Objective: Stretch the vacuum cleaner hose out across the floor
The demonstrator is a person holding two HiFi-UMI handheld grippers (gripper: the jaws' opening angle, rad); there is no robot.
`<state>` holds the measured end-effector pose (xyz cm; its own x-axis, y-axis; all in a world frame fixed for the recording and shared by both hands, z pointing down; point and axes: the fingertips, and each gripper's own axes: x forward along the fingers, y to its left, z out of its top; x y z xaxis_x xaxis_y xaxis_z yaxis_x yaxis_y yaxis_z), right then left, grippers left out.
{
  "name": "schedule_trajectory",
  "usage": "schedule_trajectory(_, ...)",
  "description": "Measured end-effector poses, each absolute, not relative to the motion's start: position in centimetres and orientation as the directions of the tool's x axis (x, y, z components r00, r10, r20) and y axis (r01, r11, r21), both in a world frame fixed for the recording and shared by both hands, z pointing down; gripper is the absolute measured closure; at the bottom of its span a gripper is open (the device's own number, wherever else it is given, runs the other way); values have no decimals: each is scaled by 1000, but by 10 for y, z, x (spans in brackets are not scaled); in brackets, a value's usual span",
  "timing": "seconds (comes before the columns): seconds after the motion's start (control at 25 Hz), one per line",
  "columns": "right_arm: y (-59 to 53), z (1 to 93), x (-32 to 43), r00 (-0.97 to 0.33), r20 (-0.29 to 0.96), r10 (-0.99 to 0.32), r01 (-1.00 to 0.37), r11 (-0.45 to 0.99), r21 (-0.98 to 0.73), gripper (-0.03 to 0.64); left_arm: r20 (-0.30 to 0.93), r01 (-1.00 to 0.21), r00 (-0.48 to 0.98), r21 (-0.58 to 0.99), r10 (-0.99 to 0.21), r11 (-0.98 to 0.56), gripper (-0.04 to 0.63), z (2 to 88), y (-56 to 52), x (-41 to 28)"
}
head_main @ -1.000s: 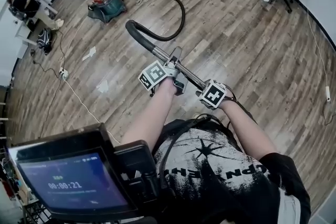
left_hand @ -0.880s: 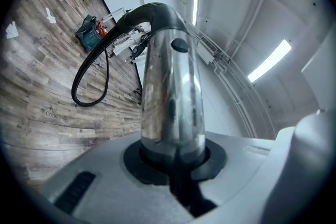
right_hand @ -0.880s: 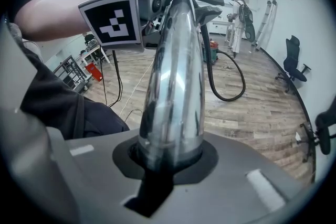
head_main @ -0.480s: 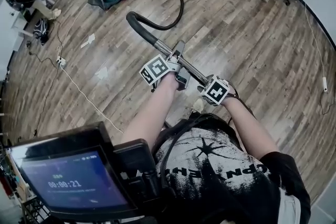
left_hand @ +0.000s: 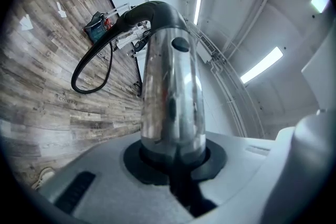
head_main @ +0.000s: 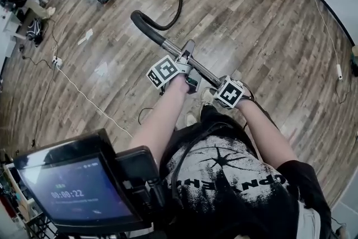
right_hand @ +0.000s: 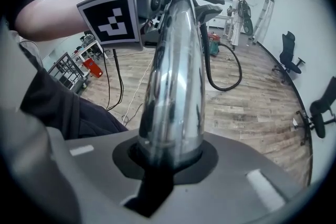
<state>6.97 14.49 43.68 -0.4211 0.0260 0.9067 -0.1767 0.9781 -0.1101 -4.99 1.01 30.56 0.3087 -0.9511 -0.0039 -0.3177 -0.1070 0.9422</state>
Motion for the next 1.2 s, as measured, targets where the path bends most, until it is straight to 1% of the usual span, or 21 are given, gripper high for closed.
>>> schedule_trajectory(0.2, 164, 431, 87, -411, 912, 16, -171, 981, -94, 546, -16, -292, 318, 950, -948, -114, 551, 304, 31, -32)
schedule_trajectory(0.4, 166, 427, 115, -413, 911, -1, -168, 983, -75, 546, -35, -300, 305, 945, -952, -131, 551, 296, 36, -6)
schedule_trajectory(0.88, 200, 431, 240, -438, 897, 51, -117, 987, -114, 546, -5, -312, 271, 946, -963, -93, 552, 306, 70, 118)
schedule_trajectory(1.04, 209, 436, 281, -427, 902, 57, -101, 989, -110, 546, -6, -315, 255, 945, -967, -89, 552, 310, 82, 154)
schedule_trajectory(1.2, 234, 432, 305, -446, 893, 63, -83, 990, -112, 546, -8, -322, 245, 943, -970, -89, 552, 304, 109, 180)
